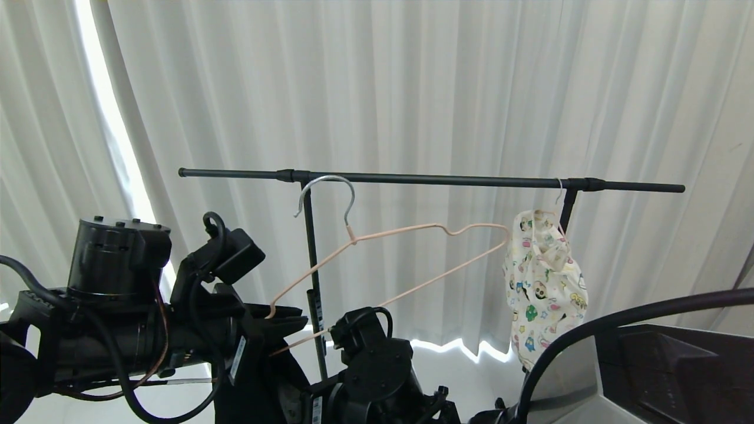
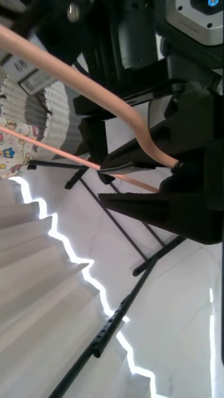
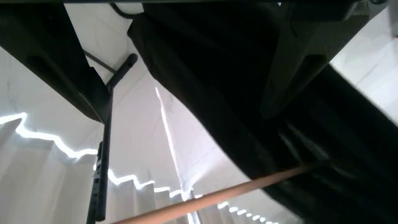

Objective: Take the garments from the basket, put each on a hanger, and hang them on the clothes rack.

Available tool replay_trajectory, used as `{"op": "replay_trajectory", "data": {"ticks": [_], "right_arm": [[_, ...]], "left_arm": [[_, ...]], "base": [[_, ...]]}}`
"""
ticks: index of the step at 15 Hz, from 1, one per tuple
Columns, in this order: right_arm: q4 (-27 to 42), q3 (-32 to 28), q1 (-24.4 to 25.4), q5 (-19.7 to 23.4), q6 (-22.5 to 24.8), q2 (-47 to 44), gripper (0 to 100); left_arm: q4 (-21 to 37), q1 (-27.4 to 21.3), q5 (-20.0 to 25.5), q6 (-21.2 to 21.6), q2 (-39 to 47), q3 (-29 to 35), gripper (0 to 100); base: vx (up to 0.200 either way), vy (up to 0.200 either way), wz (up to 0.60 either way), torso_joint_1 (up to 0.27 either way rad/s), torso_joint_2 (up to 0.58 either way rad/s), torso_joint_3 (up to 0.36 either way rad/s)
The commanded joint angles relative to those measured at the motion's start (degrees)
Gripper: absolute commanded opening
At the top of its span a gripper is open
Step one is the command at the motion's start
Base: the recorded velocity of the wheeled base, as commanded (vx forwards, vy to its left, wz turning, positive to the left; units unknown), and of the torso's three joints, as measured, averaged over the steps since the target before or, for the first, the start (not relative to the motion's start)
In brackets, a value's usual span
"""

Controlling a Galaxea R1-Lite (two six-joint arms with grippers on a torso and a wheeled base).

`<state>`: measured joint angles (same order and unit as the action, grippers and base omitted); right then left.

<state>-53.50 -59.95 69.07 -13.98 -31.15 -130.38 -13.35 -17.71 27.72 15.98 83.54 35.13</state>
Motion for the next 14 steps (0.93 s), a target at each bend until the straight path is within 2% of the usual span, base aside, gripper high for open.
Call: {"op": "replay_trajectory", "data": {"ticks": [1,4,7,11,14], "right_arm": [[-0.02,-0.16,-0.25,-0.26,-0.05,0.56,100],[-0.02,-0.08,-0.87,-0.52,0.03,0.04,100],[-0.02,-0.08,-1.75,-3.33,0.12,-2.42,100],[0.07,0.10,-2.10,-3.60,0.21,-2.60,100],[0.07,2.82,-3.42,-5.53,0.21,-2.86,100]], "left_arm": [[-0.01,-0.04,0.05,0.01,1.01,-0.24,0],[-0.01,-0.13,0.05,0.01,0.39,-0.24,0],[-0.01,-0.22,0.14,-0.25,-1.01,-0.24,0],[0.08,-0.83,0.23,-0.34,-1.28,-0.24,0],[0.08,-1.10,0.05,-0.25,-1.10,-0.24,0]], "base": [[0.000,0.000,0.00,0.000,0.00,0.000],[0.000,0.000,0.00,0.000,0.00,0.000],[0.000,0.000,0.00,0.000,0.00,0.000],[0.000,0.000,0.00,0.000,0.00,0.000],[0.000,0.000,0.00,0.000,0.00,0.000]]}}
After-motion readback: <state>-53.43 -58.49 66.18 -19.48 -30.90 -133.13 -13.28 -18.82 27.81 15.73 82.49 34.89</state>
